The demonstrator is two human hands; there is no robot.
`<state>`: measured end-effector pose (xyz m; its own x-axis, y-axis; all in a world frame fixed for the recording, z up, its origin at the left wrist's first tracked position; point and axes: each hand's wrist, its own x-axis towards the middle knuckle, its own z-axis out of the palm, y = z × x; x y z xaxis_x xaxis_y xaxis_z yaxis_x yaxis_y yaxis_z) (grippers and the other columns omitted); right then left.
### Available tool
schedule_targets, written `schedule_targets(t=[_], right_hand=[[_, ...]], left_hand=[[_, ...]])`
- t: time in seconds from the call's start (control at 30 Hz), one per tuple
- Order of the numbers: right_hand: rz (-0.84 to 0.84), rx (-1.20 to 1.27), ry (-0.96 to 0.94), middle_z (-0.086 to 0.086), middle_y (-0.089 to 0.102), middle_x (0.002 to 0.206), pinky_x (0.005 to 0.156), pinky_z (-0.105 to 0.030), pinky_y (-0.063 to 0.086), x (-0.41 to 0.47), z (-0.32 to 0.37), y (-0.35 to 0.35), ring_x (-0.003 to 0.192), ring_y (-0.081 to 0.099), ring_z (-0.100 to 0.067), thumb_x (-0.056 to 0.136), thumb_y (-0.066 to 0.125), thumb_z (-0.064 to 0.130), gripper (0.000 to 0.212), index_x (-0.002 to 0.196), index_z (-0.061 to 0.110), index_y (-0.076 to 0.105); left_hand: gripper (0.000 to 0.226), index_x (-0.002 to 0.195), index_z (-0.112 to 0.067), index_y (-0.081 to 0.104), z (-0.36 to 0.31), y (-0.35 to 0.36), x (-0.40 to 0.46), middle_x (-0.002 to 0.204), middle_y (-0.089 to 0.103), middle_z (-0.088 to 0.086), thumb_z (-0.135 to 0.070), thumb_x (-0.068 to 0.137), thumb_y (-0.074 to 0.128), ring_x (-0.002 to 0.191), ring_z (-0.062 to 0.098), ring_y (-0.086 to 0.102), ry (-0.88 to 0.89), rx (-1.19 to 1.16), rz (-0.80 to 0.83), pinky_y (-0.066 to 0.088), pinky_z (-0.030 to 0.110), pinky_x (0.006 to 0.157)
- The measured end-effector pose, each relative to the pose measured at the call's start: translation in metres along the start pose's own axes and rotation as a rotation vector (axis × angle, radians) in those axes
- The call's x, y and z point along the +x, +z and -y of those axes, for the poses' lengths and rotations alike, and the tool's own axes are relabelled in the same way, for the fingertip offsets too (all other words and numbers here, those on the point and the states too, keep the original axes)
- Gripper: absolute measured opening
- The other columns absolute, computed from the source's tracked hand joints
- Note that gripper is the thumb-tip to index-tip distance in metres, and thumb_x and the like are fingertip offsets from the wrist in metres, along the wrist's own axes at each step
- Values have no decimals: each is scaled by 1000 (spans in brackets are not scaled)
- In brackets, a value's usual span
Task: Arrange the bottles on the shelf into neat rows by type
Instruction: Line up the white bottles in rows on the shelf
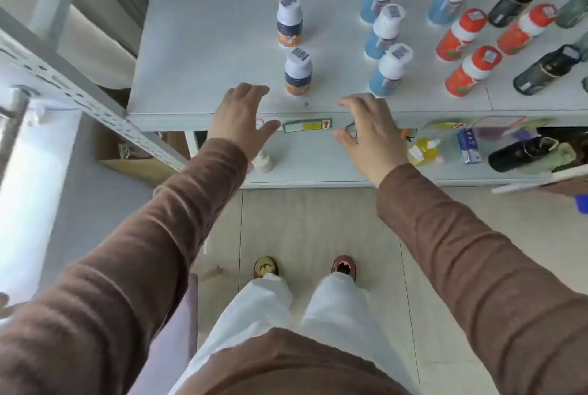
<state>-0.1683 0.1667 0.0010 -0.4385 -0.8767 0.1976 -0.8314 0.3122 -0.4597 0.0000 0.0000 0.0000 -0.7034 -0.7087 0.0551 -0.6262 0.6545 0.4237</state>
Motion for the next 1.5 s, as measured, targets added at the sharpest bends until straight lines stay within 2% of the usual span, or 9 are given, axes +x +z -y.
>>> schedule_targets(t=[0.13,0.4,0.6,0.87,1.07,1.2,1.33,1.43,1.5], right_hand=[[6,-108,47,-15,53,128,100,-35,37,3,-5,32,114,48,-35,84,71,16,50,129,4,54],[-61,-211,21,-11,49,135,107,-34,34,20,-32,69,119,44,-31,80,73,29,66,137,8,47],[-147,-240,3,-2,50,134,106,-31,34,21,-43,83,117,42,-25,81,69,41,65,136,15,48],[-183,-234,-8,-2,51,132,103,-34,38,20,-41,82,114,45,-27,85,66,28,51,133,15,50],[-12,-189,23,-9,54,128,99,-37,38,29,-30,58,110,47,-34,84,69,28,51,129,10,54],[132,-145,83,-15,54,128,93,-41,38,53,-11,25,115,48,-36,91,63,33,59,141,11,41],[105,-63,-90,-12,47,136,98,-42,41,91,19,-10,118,49,-32,90,64,17,68,150,20,31],[261,-113,-224,-3,41,144,96,-46,45,120,28,-15,119,48,-31,87,66,12,72,149,28,34],[374,-150,-250,1,44,142,96,-44,44,136,27,-13,122,46,-27,89,61,14,59,144,29,44]], left_hand=[[68,136,-13,46,13,28,8,130,50,9,-39,78,70,119,31,43,70,50,50,37,36,103],[79,138,-14,43,28,59,25,134,48,7,-56,74,64,119,32,42,177,146,-60,38,36,103],[71,134,-17,48,29,67,29,128,50,5,-55,75,61,116,31,44,176,160,-141,38,33,99],[64,133,-16,48,26,64,29,126,50,8,-48,78,59,114,32,44,170,190,-123,39,36,98],[58,140,-17,42,25,43,31,135,46,7,-34,86,56,121,32,38,156,107,41,36,39,104],[54,143,-16,37,21,23,36,139,45,9,-22,91,51,124,32,38,63,-34,109,32,36,107],[52,143,-16,37,12,15,41,140,46,6,-16,92,47,128,28,38,-15,-129,120,31,35,108],[51,142,-16,38,8,17,49,139,48,5,-12,92,45,127,27,39,-44,-176,138,32,34,107],[49,141,-16,41,6,20,56,137,50,6,-10,92,42,125,27,40,-63,-206,145,32,33,106]])
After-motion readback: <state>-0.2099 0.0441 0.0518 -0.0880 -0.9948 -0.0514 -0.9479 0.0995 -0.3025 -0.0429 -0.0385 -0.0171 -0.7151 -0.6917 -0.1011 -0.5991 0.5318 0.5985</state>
